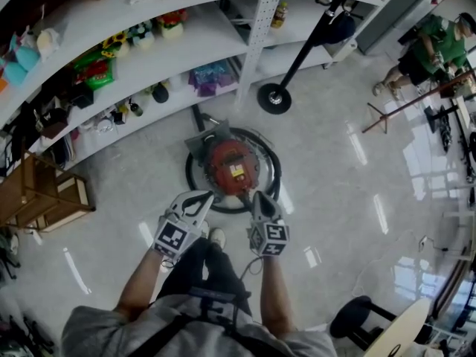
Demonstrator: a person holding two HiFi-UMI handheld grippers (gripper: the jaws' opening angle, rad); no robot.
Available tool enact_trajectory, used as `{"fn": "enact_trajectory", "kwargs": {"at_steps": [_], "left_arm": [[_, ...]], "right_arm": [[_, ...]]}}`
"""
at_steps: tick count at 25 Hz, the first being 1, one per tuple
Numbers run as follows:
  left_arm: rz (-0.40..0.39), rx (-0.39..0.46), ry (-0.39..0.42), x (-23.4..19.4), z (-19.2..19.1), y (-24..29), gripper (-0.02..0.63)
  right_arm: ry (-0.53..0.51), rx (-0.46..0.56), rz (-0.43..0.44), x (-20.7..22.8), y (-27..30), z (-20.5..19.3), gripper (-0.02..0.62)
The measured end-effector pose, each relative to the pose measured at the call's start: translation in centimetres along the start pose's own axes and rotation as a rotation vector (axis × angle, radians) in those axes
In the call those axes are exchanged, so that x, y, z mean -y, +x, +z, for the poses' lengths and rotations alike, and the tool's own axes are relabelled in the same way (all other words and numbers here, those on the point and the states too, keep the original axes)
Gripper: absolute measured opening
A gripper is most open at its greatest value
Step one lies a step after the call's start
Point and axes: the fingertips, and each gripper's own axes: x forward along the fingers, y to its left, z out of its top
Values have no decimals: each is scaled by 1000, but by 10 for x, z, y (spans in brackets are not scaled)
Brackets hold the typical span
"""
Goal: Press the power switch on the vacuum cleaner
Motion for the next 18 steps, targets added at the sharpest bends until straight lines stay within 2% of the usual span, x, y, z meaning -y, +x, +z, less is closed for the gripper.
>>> {"fn": "enact_trajectory", "kwargs": {"at_steps": [6, 10, 13, 18], "left_arm": [[4, 46, 34, 3, 34, -13, 8], [7, 75, 32, 2, 56, -20, 8], [-5, 90, 71, 2, 69, -24, 8], [-26, 111, 97, 7, 90, -33, 8]], "right_arm": [[-36, 13, -2, -9, -26, 28, 12], [-35, 61, 17, -22, -45, 58, 12], [-57, 104, 20, -30, -55, 75, 12], [-56, 116, 25, -41, -71, 89, 12]]}}
